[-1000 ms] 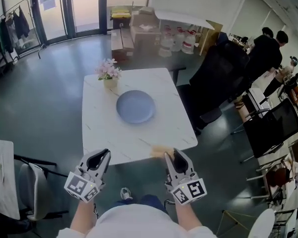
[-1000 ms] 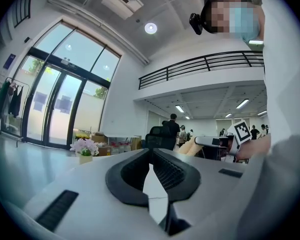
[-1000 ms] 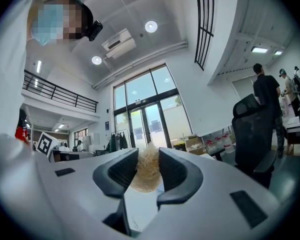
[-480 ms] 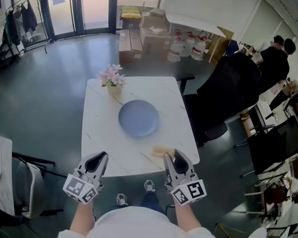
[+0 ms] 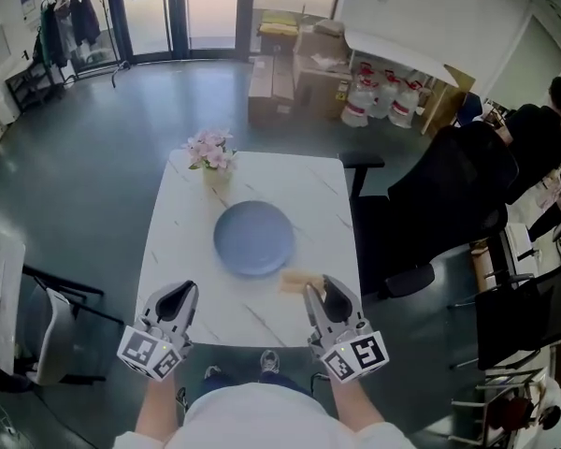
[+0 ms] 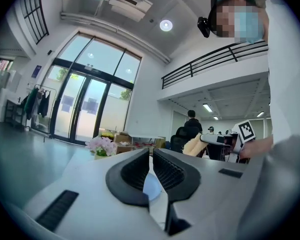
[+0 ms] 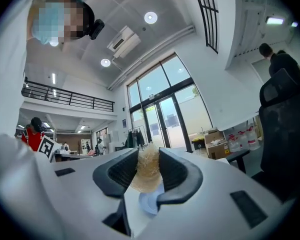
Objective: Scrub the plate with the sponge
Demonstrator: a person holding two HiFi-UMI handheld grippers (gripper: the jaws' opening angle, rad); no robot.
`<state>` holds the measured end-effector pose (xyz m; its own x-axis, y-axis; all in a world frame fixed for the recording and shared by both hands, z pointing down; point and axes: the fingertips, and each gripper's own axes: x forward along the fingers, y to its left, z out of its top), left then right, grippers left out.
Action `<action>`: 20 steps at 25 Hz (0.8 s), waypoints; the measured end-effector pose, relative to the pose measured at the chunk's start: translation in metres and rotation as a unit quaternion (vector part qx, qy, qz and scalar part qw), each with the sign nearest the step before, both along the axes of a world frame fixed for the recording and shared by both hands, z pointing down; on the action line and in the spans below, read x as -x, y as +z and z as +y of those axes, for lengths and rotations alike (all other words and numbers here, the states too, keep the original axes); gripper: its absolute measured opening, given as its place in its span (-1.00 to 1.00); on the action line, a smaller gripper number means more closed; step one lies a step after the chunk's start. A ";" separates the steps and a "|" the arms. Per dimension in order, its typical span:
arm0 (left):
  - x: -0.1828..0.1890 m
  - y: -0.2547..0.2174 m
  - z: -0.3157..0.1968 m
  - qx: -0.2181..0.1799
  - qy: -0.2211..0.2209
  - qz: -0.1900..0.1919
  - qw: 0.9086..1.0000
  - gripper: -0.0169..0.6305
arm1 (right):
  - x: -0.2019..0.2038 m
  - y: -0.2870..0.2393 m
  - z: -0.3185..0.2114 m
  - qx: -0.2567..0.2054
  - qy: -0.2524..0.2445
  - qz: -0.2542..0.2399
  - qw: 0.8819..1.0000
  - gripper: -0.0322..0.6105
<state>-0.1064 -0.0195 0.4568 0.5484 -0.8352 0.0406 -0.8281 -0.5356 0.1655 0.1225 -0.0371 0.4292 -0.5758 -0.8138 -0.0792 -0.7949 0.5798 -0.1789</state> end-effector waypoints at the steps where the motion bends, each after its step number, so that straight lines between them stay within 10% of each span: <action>1: -0.005 0.003 -0.003 0.003 -0.006 0.000 1.000 -0.80 | -0.004 0.001 -0.005 0.001 -0.007 0.000 1.000 -0.48; 20: -0.025 0.009 -0.083 0.009 0.018 0.010 1.000 -0.80 | 0.010 0.022 -0.078 0.031 -0.032 -0.005 0.999 -0.48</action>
